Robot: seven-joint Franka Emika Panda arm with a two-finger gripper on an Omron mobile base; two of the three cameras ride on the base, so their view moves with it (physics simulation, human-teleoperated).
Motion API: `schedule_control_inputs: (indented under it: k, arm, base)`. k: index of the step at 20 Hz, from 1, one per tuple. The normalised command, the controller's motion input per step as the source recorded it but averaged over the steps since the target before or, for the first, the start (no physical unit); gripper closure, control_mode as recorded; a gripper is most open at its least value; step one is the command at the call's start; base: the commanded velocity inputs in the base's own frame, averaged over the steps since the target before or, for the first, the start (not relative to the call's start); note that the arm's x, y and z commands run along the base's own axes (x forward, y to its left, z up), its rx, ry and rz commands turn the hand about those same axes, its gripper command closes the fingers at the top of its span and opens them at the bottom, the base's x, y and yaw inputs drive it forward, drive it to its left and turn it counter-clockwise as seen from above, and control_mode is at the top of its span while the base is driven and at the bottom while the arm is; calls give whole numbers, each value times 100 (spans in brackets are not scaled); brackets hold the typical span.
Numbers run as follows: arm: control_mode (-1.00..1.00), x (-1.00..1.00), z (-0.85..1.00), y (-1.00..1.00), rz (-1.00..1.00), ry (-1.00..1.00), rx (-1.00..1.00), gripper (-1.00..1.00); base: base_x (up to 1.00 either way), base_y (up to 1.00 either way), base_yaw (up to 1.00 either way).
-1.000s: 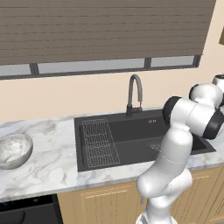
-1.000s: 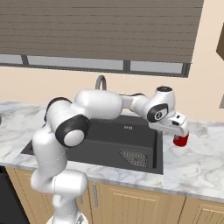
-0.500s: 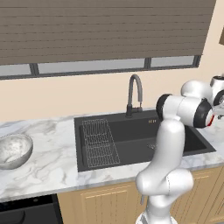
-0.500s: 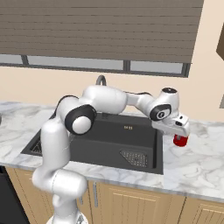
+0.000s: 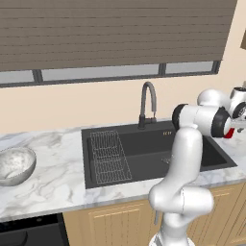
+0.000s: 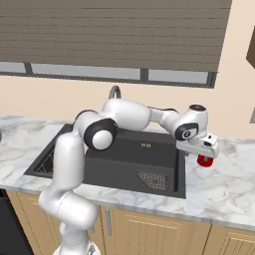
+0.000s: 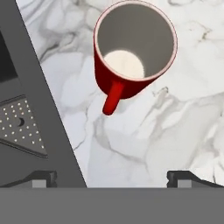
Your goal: Pick the mug and place it in the sink. Pick the bowl and place it in the open cabinet and then close the cabinet.
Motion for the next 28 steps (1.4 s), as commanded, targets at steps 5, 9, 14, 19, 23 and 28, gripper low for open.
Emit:
schedule_control_inputs:
  k: [5,9,14,19,23,28]
  arm:
    - [-100,30,-18,-7,10,0,0,-100]
    - [-100,29,-20,-13,10,0,0,-100]
    - [-100,25,-19,-18,1,-1,0,-100]
    - [-100,21,-20,-16,-2,0,0,-100]
    - [-100,14,-16,-11,-6,0,0,100]
    - [-100,-7,-9,-15,-10,-1,0,100]
  base:
    - [0,0,0]
    - [0,0,0]
    - [0,0,0]
    - [0,0,0]
    - [0,0,0]
    - [0,0,0]
